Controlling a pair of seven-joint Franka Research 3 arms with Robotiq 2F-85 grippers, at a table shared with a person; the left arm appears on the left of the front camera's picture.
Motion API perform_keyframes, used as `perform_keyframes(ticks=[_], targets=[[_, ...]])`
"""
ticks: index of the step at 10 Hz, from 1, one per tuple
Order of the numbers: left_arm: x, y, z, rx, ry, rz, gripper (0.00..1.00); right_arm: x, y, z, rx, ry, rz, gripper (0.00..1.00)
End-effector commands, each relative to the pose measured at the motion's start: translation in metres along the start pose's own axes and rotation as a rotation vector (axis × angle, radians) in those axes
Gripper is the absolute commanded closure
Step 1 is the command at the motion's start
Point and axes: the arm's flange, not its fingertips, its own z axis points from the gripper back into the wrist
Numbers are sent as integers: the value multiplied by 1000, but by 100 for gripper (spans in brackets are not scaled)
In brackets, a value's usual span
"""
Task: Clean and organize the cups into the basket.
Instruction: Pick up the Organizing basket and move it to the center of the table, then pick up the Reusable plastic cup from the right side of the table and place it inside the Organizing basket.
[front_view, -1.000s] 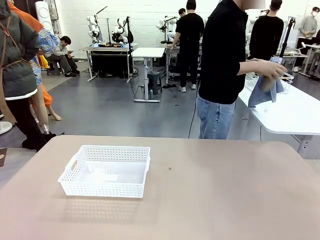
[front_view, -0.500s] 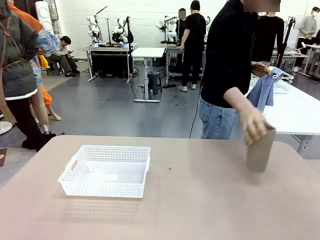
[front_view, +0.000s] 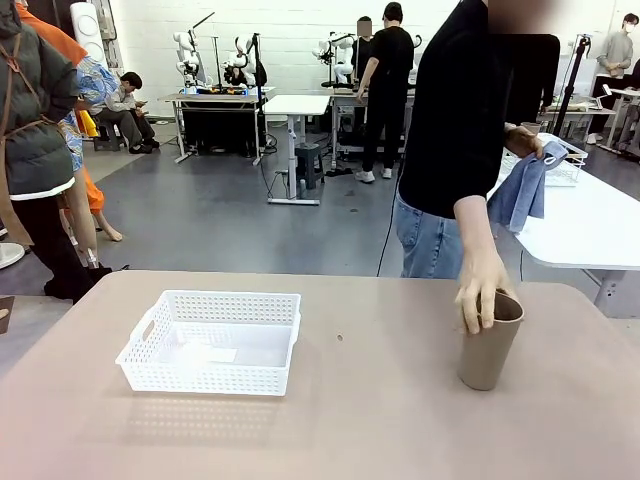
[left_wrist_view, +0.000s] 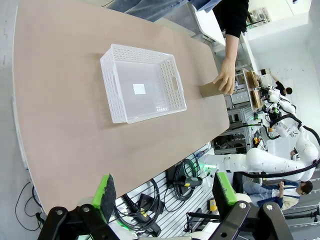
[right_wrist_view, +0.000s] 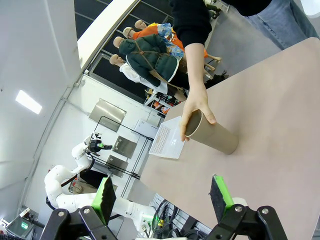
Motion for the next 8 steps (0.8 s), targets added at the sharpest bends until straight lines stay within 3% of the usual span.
perform_keyframes(ticks=[1, 8], targets=[[0, -3, 1, 1, -2, -8, 0, 0, 1, -2, -10, -8, -9, 0], [0, -3, 1, 1, -2, -8, 0, 0, 1, -2, -10, -8, -9, 0]])
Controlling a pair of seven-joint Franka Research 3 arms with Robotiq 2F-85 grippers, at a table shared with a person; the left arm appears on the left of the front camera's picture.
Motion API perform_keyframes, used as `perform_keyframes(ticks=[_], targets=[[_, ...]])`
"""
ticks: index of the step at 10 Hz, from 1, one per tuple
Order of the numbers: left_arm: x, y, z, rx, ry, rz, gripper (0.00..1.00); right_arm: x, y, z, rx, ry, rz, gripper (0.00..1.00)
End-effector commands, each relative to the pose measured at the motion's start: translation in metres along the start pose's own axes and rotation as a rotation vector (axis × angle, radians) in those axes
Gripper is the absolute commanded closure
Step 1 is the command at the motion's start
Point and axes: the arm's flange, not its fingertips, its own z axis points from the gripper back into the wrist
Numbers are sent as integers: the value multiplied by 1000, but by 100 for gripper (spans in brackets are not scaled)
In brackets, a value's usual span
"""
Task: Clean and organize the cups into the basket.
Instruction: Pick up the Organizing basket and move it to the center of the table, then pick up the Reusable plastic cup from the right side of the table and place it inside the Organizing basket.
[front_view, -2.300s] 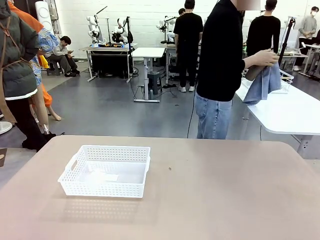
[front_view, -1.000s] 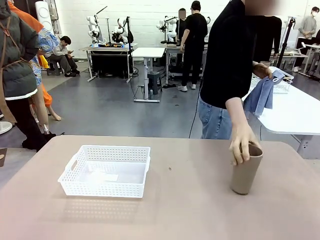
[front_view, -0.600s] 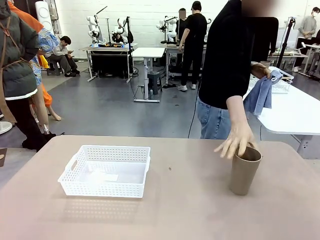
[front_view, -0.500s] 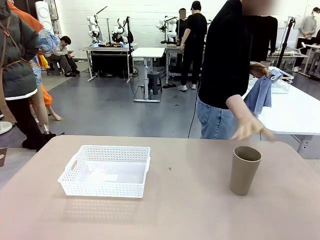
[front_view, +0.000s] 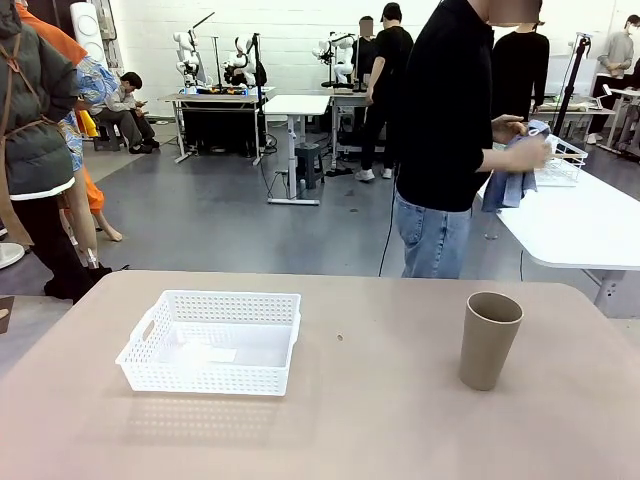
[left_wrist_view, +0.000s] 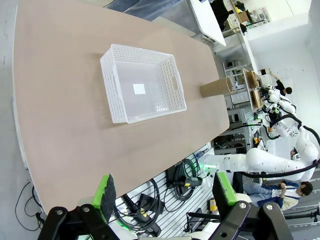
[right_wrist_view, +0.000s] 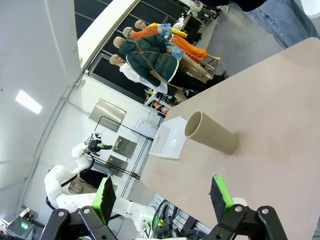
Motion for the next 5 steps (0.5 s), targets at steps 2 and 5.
perform_keyframes(ticks=[2, 5], targets=[[0, 0, 0, 0, 0, 0, 0, -3, 7, -7, 75, 188, 285, 0], [39, -65, -39, 314, 233, -129, 0, 0, 12, -76, 43, 322, 801, 0]])
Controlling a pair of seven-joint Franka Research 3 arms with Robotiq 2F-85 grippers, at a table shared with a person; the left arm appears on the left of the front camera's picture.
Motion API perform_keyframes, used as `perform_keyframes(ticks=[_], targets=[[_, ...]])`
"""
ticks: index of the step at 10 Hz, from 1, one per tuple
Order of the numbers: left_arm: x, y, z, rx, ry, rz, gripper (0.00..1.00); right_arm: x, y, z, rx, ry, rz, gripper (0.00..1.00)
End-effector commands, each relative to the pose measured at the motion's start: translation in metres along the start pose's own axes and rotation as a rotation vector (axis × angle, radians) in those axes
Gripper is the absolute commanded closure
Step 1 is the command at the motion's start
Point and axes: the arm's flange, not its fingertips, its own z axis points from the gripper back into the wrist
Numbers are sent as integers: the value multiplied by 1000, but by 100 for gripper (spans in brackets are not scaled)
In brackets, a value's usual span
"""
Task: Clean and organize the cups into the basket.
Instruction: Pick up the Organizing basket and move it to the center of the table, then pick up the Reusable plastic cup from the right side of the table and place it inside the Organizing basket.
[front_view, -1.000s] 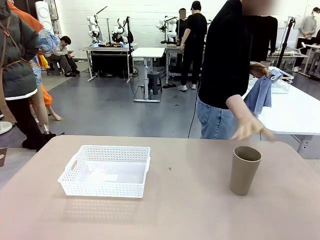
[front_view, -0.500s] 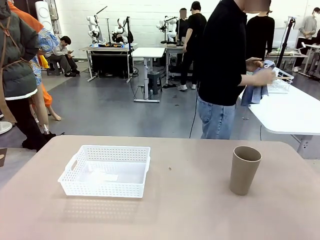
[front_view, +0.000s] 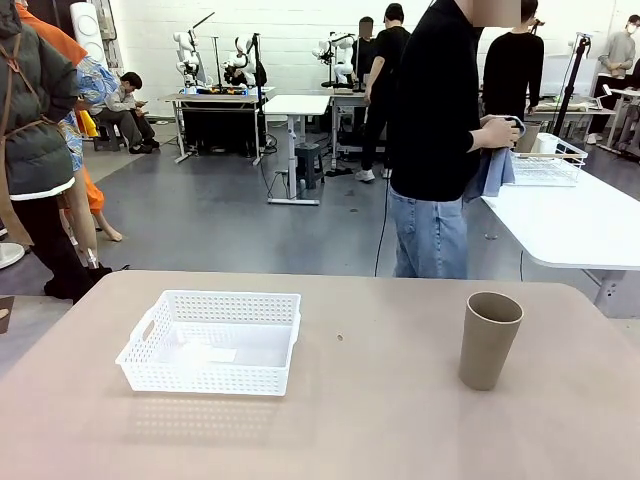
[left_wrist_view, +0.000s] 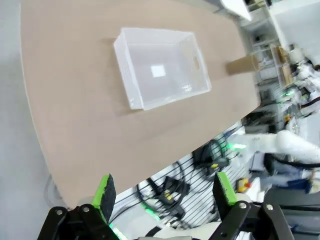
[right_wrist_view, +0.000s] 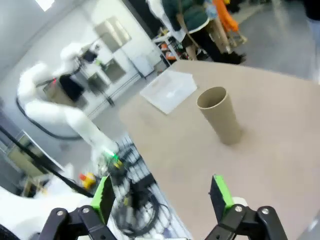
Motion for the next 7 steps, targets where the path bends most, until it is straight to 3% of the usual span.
perform_keyframes(ticks=[1, 4, 5, 7], targets=[[41, -52, -12, 149, 151, -43, 0, 3, -23, -48, -90, 65, 378, 0], [86, -101, -77, 333, 290, 29, 0, -8, -66, -101, -102, 193, 533, 0], [92, -112, -109, 449, 287, 27, 0, -20, -81, -116, -126, 247, 535, 0], [94, -128, -154, 568, 274, -2, 0, -31, -90, -129, -102, 278, 525, 0]])
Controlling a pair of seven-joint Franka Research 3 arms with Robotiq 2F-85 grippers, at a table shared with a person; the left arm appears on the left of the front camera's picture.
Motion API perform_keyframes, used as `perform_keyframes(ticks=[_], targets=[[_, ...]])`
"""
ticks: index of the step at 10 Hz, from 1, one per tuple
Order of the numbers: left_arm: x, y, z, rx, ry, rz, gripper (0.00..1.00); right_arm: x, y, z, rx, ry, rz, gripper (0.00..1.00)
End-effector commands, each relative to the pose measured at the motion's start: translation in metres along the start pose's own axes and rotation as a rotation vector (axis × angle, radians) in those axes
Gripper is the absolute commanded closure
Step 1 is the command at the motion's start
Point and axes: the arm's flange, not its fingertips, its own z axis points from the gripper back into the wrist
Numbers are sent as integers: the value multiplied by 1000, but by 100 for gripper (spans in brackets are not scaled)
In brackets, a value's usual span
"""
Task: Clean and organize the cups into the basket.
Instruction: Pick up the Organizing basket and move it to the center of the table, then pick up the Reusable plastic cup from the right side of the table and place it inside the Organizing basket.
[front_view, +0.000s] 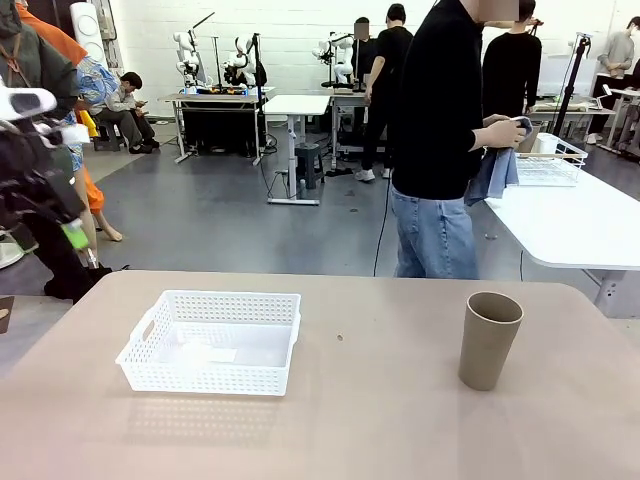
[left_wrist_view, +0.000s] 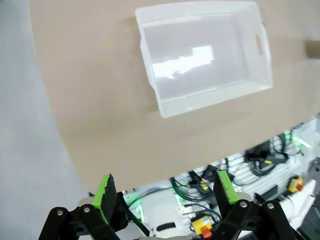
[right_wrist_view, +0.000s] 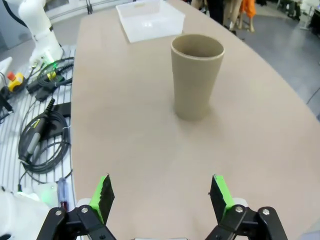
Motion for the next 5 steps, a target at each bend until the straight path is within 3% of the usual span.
perform_keyframes(ticks=[1, 5], targets=[[3, -18, -28, 132, -21, 15, 0, -2, -5, -7, 8, -13, 3, 0], [19, -49, -79, 140, -78, -2, 0, -4, -2, -5, 11, 4, -10, 0]])
